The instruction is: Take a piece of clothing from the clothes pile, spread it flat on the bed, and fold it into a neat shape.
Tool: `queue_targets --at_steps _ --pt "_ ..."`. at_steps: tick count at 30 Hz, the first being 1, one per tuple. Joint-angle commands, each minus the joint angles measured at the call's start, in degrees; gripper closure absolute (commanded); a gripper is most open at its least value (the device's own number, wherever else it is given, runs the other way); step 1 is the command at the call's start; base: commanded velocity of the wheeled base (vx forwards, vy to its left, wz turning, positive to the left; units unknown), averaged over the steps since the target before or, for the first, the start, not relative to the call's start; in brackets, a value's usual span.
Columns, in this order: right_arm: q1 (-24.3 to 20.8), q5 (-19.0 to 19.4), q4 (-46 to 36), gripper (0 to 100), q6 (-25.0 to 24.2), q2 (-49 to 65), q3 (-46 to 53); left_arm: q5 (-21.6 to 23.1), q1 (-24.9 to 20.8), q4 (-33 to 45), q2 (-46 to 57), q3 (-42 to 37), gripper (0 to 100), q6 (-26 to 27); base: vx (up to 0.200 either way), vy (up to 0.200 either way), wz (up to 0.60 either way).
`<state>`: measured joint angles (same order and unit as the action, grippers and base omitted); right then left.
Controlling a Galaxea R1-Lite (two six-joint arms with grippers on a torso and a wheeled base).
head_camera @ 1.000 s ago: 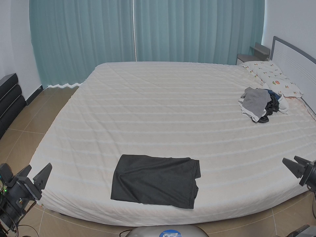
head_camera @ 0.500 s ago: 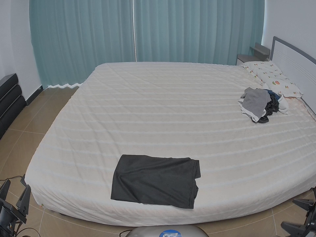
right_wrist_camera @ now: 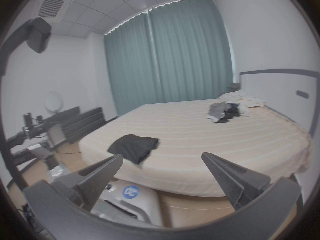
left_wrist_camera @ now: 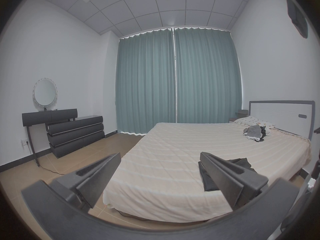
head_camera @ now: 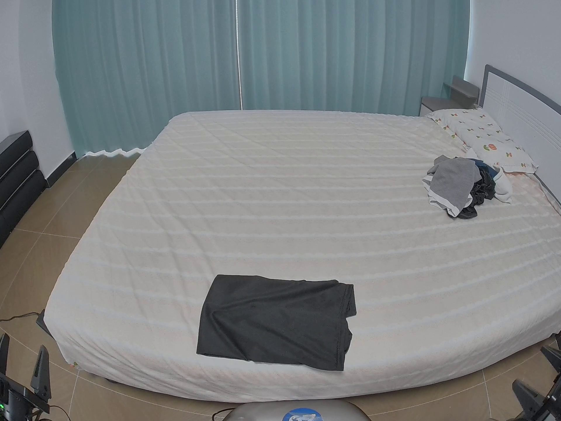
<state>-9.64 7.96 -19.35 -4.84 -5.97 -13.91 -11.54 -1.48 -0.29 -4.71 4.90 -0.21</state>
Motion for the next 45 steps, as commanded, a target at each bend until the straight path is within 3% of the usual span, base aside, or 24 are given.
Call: queue_targets --at_steps 1,3,5,9,18,22,25,26,29,45 --pt "0.15 -11.39 2.12 0 2.47 0.35 1.60 0.82 1.21 -3.05 3.74 -4.02 0 1.53 0.000 0.000 0.00" --pt "1.12 -16.84 4.14 0 2.99 0.26 0.90 0.91 1.21 -7.00 3.74 -4.81 0 1.70 0.000 0.000 0.00" --pt "2.26 -19.65 4.76 0 3.61 0.17 -0.24 1.61 1.21 -8.76 3.83 -4.81 0 2.14 0.000 0.000 0.00" --pt "4.81 -21.50 4.23 0 3.61 0.44 -0.50 3.99 1.21 -7.53 3.83 -4.81 0 4.16 0.000 0.000 0.00" --pt "9.64 -22.55 4.23 0 4.84 4.48 2.57 10.93 1.21 -2.34 3.83 -4.81 0 1.44 0.000 0.000 0.00" --pt "9.47 -19.83 5.99 0 4.58 5.97 6.09 13.13 1.30 1.00 3.83 -4.81 0 1.35 0.000 0.000 0.00" --pt "9.47 -14.55 14.69 0 4.40 5.97 10.66 13.39 1.30 1.35 3.83 -4.81 0 1.44 0.000 0.000 0.00" --pt "9.47 -10.86 21.37 0 4.58 5.97 13.56 13.39 1.30 1.35 3.83 -4.81 0 1.44 0.000 0.000 0.00" --pt "9.47 -5.68 21.63 0 4.75 5.97 13.82 13.39 1.30 1.35 3.83 -4.72 0 1.35 0.000 0.000 0.00" --pt "9.73 -7.43 18.29 0 4.49 5.97 13.56 11.37 1.30 1.26 3.91 -4.81 0 0.30 0.000 0.000 0.00"
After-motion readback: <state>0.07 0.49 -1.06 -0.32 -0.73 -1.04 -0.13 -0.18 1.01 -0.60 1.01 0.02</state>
